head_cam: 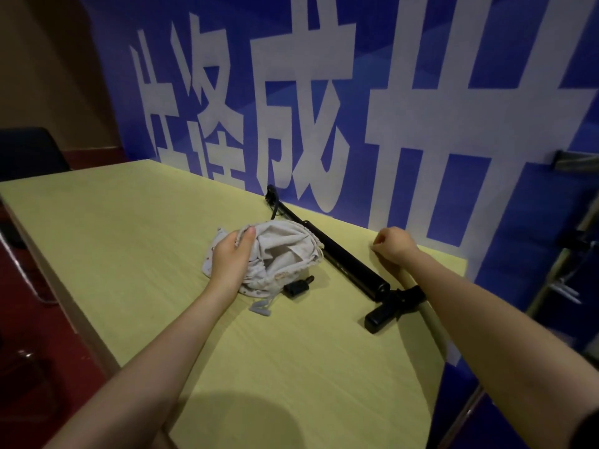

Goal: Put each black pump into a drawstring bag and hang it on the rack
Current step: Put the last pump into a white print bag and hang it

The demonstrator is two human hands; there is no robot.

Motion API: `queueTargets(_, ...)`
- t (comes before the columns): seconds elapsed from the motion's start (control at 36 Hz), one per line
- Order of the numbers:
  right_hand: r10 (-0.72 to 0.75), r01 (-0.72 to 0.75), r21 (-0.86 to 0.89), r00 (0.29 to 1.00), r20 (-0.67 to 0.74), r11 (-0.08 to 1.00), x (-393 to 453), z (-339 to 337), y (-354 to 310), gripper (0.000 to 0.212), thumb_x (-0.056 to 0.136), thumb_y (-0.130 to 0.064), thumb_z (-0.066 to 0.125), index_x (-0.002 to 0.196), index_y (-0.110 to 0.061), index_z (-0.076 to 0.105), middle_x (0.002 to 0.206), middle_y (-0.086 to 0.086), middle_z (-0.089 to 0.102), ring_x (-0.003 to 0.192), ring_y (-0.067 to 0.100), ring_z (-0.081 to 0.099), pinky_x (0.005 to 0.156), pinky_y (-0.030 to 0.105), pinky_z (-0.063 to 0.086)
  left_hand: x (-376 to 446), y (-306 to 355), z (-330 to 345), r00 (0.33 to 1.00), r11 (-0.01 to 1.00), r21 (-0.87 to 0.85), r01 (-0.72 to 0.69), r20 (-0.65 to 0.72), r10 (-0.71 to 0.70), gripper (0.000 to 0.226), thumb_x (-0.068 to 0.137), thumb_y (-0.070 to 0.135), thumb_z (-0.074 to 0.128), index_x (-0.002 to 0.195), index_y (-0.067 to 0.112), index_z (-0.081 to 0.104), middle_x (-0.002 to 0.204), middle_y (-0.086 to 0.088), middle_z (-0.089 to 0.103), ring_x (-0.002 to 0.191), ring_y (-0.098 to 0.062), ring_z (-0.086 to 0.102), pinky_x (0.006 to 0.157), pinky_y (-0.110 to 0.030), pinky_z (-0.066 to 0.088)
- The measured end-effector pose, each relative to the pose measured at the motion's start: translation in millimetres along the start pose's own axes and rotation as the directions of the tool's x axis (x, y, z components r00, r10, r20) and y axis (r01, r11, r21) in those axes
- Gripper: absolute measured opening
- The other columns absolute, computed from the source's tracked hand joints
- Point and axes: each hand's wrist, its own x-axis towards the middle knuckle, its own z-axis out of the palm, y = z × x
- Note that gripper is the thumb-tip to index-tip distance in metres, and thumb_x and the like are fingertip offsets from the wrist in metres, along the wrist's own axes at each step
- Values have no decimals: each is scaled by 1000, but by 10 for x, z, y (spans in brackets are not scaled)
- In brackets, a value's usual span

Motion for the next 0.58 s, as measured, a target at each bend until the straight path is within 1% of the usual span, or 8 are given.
queueTargets(0.14, 22, -21, -86, 1000, 14, 996, -23, 73, -38, 28, 101, -24, 48, 110, -3, 63, 95, 8, 59, 87, 21, 57, 76, 26, 45, 34, -24, -7, 1000, 1000, 30, 8, 17, -8, 38, 98, 37, 50, 101, 2, 67, 95, -21, 68, 88, -26, 65, 78, -38, 51)
queueTargets(0.22, 33, -33, -38, 999, 6, 999, -39, 32, -131, 29, 101, -25, 48, 114, -2, 61, 100, 8, 60, 90, 21, 58, 80, 28, 47, 28, -20, -18, 1000, 1000, 30, 8, 18, -9, 46, 98, 39, 50, 102, -6, 63, 91, -25, 65, 81, -21, 59, 75, -37, 48)
queueTargets(0.28, 16, -7, 119, 997, -74, 993, -73, -32, -304, 28, 101, -25, 49, 107, -2, 64, 96, 9, 62, 83, 18, 59, 75, 29, 49, 28, -12, -22, 1000, 1000, 23, 12, 21, -12, 48, 98, 39, 50, 102, -8, 61, 86, -16, 61, 79, -19, 56, 73, -34, 45)
queueTargets(0.33, 3, 52, 326, 986, -168, 944, -176, -83, -581, 29, 102, -27, 44, 91, -7, 62, 84, 7, 59, 72, 15, 53, 66, 26, 44, 30, -1, -24, 1000, 1000, 2, 18, 19, -18, 46, 99, 36, 49, 102, -8, 62, 86, -13, 59, 80, -19, 56, 71, -31, 45)
queueTargets(0.39, -71, 160, 445, 975, -210, 881, -374, -115, -925, 28, 103, -26, 41, 86, -11, 58, 77, 2, 55, 72, 14, 51, 64, 26, 43, 31, 17, -29, 1000, 999, -26, 29, 7, -28, 41, 100, 33, 48, 103, -5, 63, 88, -14, 62, 81, -19, 58, 70, -28, 45)
queueTargets(0.47, -222, 298, 598, 954, -199, 744, -739, -73, -1388, 25, 102, -22, 39, 93, -8, 58, 81, -1, 56, 77, 14, 52, 72, 31, 46, 17, 28, -37, 998, 996, -59, 64, 20, -63, 35, 101, 33, 46, 104, 4, 66, 93, -8, 67, 86, -18, 62, 73, -27, 47)
queueTargets(0.53, -327, 357, 635, 930, -171, 685, -941, 37, -1614, 22, 102, -20, 40, 91, -11, 57, 81, 0, 56, 75, 15, 53, 70, 29, 45, 7, 34, -42, 995, 991, -85, 101, 33, -98, 35, 101, 34, 45, 112, 8, 66, 100, -6, 69, 95, -18, 63, 79, -27, 48)
queueTargets(0.58, -403, 388, 619, 907, -123, 683, -1052, 217, -1769, 23, 101, -19, 40, 88, -11, 56, 84, 4, 61, 79, 18, 57, 72, 30, 46, 5, 52, -67, 989, 980, -130, 149, 27, -147, 36, 101, 34, 44, 116, 9, 65, 102, -4, 70, 99, -19, 64, 85, -30, 48)
